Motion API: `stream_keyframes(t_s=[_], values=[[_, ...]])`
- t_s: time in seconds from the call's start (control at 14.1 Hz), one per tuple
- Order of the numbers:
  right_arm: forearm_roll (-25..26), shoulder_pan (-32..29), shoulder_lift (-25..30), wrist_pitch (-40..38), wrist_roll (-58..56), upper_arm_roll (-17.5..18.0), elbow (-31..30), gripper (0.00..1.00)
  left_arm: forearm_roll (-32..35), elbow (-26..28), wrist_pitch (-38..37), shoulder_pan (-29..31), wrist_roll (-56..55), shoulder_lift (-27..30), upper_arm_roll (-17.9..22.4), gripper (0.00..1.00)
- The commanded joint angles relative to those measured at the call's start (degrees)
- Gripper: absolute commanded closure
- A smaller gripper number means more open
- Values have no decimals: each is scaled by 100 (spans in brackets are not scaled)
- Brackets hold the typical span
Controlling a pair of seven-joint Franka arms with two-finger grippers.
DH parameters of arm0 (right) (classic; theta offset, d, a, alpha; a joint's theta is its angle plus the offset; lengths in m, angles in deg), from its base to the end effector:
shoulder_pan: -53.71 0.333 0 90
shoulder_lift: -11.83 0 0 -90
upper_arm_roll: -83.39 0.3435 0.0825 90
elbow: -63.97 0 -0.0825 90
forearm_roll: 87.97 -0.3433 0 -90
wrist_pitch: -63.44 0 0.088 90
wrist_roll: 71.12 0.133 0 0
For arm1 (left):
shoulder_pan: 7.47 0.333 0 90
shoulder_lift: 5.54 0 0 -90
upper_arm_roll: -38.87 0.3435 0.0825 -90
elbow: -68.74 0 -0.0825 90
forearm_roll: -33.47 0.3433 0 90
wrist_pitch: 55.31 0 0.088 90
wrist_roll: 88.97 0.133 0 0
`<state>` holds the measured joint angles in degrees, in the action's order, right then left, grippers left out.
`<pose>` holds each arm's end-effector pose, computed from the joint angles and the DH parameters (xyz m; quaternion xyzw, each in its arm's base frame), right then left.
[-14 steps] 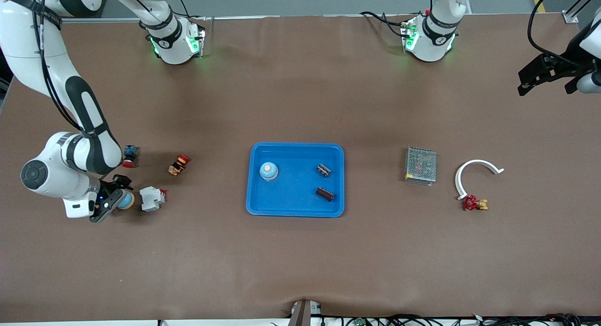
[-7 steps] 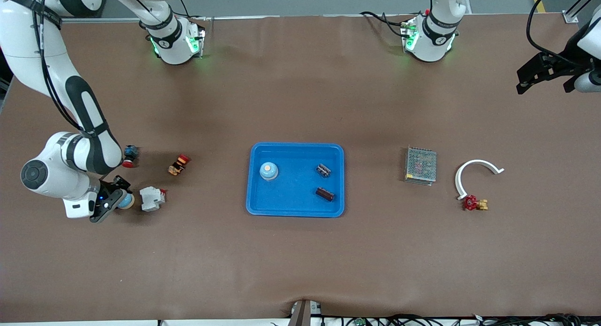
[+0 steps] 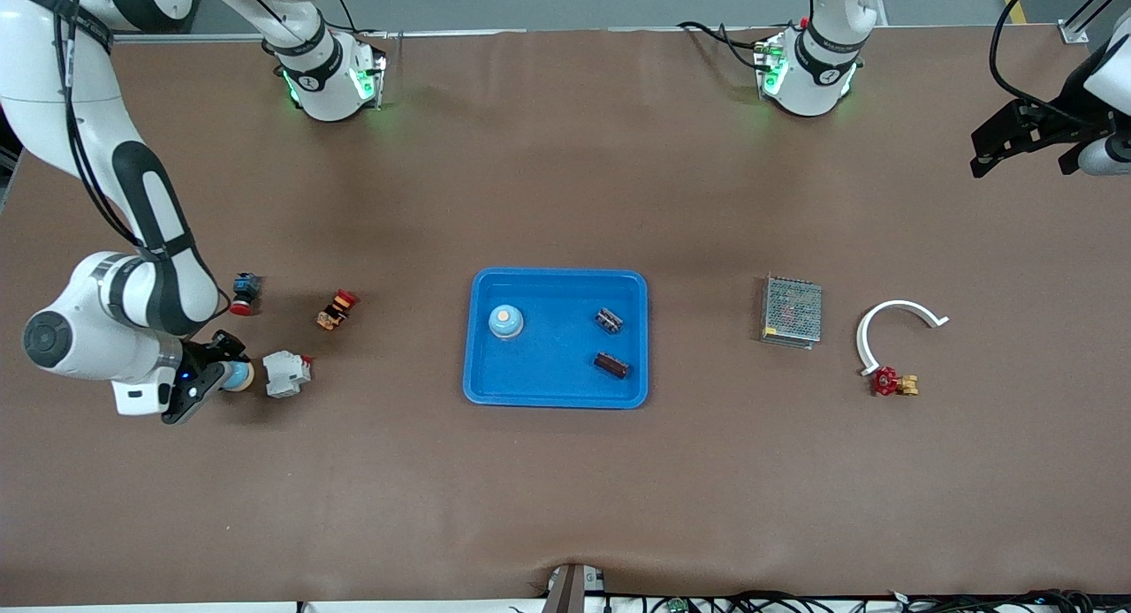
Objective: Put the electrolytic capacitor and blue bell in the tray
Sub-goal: 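Lower the right gripper and grasp the second bell, then lift the bell with the right gripper and carry it to the tray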
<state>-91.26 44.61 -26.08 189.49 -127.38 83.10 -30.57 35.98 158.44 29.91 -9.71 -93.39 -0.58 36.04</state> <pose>0.6496 -0.1038 0.2406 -0.9228 -0.3807 0.0357 0.0476 0.4745 -0.0373 0.6638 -0.9997 0.0037 -0.0061 0.0235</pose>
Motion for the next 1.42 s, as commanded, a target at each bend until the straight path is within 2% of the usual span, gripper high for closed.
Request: stream_keyframes(t_s=[0.0,0.28,0.43,0.78,0.99,1.35], values=[[11,267,353,-895,920,38,532,50,-66,-76,-102,22,117,-47,-17,0],[-14,689,512,-2065,2632,46,1279,50,-66,-49,-102,31,125,-56,-17,0],[-59,1039,714,-2321,3704,55,1412,50,-75,-14,-137,48,125,-47,-17,0],[-102,2147,908,-2322,6360,64,1430,50,-66,56,-145,39,55,-109,-8,0],[-427,2657,856,-2243,7407,55,1430,50,-66,65,-145,31,46,-135,-17,0],[-428,3422,522,-1401,8919,55,1474,50,-66,56,-137,4,29,-135,-17,0]])
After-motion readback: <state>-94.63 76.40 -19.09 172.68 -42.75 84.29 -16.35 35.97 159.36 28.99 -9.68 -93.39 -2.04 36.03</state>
